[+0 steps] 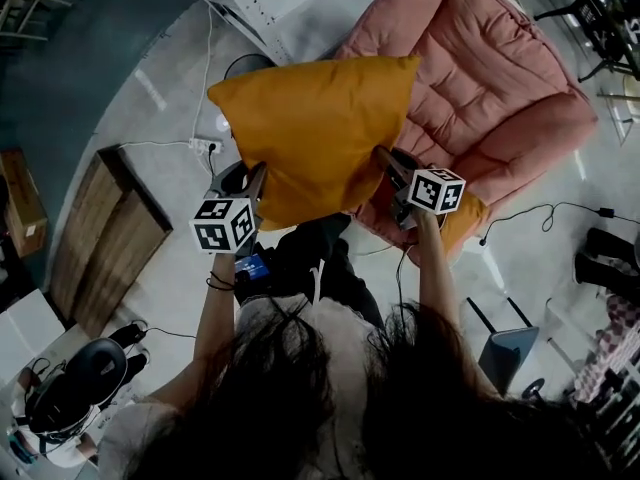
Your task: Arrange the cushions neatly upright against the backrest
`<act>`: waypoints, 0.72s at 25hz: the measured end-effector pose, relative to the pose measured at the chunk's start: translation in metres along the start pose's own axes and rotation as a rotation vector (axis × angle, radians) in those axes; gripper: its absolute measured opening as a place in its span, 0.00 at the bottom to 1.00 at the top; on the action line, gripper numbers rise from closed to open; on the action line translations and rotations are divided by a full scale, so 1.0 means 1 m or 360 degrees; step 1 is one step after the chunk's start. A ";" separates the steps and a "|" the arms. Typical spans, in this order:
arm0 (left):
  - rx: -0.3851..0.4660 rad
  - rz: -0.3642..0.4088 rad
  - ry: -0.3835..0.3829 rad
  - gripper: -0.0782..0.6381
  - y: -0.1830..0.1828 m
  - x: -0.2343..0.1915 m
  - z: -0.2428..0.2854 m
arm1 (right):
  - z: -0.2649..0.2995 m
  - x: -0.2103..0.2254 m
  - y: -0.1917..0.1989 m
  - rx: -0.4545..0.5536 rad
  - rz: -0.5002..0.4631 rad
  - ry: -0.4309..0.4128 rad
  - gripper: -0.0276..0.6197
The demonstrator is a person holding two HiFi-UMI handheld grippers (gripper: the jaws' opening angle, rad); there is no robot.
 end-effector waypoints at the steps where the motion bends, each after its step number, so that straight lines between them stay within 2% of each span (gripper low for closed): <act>1: 0.0025 0.0000 -0.0008 0.28 -0.003 -0.001 -0.005 | -0.004 -0.008 0.000 0.0010 -0.0022 -0.0014 0.14; 6: 0.0274 0.0022 0.0005 0.25 -0.043 0.004 -0.030 | -0.036 -0.048 -0.018 0.0205 -0.0047 -0.0116 0.13; 11: 0.0475 0.0105 0.0133 0.25 -0.099 0.017 -0.041 | -0.069 -0.084 -0.062 0.0409 -0.0153 -0.0162 0.13; 14: 0.0563 0.0143 0.0233 0.25 -0.126 0.038 -0.041 | -0.096 -0.093 -0.088 0.0513 -0.0226 -0.0122 0.13; 18: 0.0614 0.0218 0.0408 0.24 -0.156 0.073 -0.020 | -0.136 -0.090 -0.121 0.0645 -0.0319 0.0017 0.13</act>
Point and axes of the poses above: the fingertips, and each gripper's own axes: z forward along the fingers, x to its right, y out of its underside, the point moved 8 cm from there along -z, backward along the fingers, and after that the axes turned 5 degrees about x, right-handed, at the moved point
